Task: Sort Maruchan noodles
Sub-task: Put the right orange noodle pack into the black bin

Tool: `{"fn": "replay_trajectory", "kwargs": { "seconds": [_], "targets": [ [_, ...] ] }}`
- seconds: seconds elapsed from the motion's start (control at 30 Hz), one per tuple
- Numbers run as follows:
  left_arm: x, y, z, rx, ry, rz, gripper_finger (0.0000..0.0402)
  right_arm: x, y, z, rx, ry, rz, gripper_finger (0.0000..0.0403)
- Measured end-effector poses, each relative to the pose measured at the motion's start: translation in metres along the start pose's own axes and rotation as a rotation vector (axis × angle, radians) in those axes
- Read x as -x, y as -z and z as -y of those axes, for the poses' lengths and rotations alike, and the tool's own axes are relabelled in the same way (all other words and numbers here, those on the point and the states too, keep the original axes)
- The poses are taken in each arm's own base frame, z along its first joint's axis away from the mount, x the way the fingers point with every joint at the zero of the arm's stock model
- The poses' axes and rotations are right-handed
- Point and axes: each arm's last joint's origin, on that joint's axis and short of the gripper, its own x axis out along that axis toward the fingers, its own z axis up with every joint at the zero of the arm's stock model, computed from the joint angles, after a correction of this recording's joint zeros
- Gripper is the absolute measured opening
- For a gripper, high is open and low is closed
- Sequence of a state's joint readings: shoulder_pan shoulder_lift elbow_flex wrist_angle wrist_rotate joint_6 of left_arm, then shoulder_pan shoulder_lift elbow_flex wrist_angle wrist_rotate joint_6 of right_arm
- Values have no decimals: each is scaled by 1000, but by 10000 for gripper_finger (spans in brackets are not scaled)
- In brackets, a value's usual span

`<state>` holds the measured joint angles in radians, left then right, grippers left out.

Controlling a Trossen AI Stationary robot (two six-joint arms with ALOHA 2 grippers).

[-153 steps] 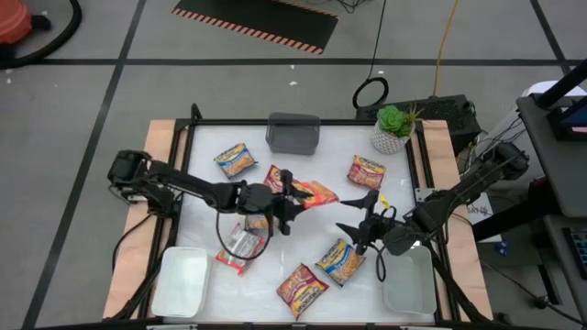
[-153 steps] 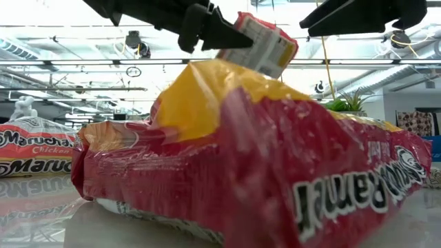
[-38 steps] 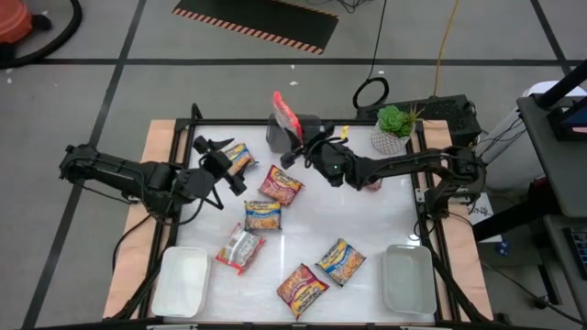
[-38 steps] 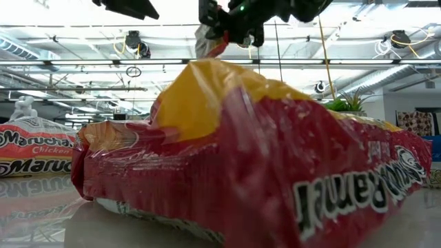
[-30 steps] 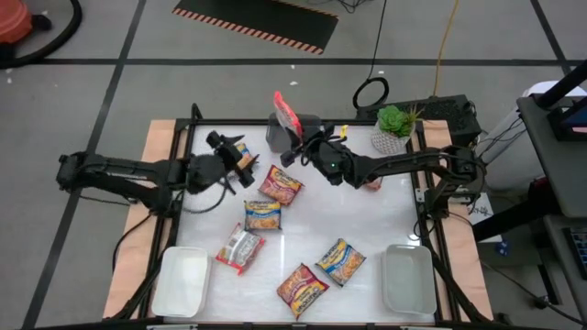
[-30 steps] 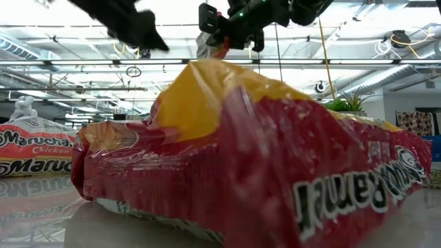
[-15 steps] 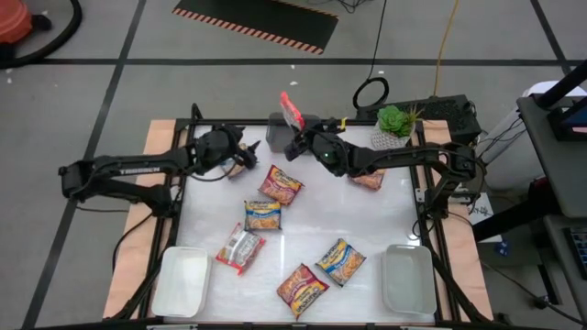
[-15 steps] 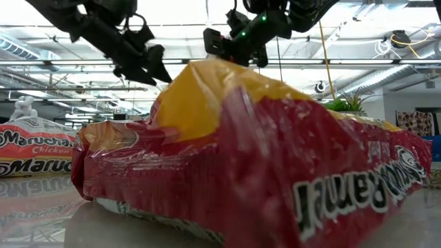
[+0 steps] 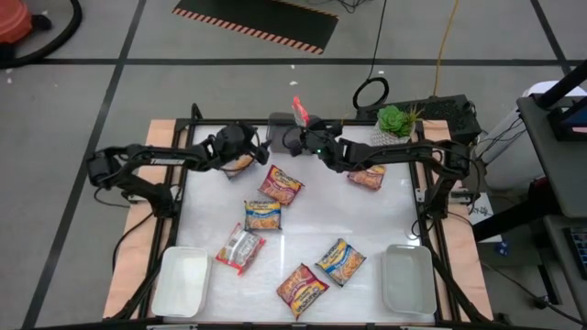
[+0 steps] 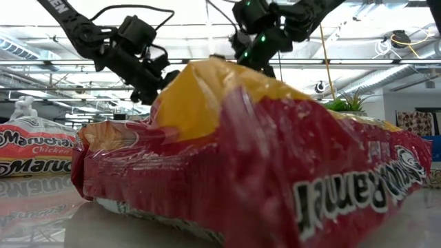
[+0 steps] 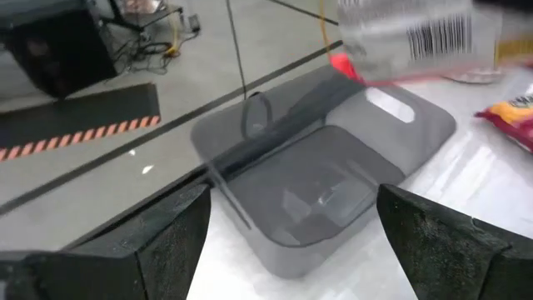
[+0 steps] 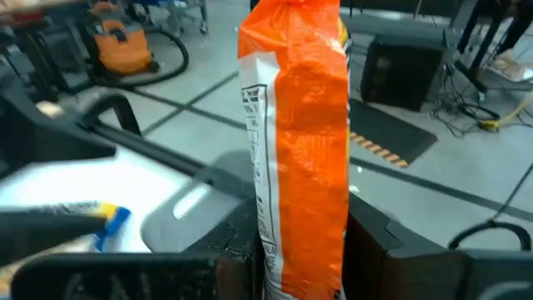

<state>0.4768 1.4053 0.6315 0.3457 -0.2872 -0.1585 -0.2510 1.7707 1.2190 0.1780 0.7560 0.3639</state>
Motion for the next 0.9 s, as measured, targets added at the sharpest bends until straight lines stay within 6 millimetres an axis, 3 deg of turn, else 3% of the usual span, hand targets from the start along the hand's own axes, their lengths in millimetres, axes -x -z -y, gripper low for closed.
{"fn": "replay_trajectory", "kwargs": {
  "seconds": [0.2,0.43,0.9],
  "targets": [
    [-3,0,-11,54,-27,-9,346,-13,11,0,-7,-5,-16,91],
    [-15,9,-21,83,64,-85,346,-22,15,6,3,24,-37,91],
    [-30,20,-15,103,252,-115,346,-29,18,17,35,73,-88,91]
  ]
}}
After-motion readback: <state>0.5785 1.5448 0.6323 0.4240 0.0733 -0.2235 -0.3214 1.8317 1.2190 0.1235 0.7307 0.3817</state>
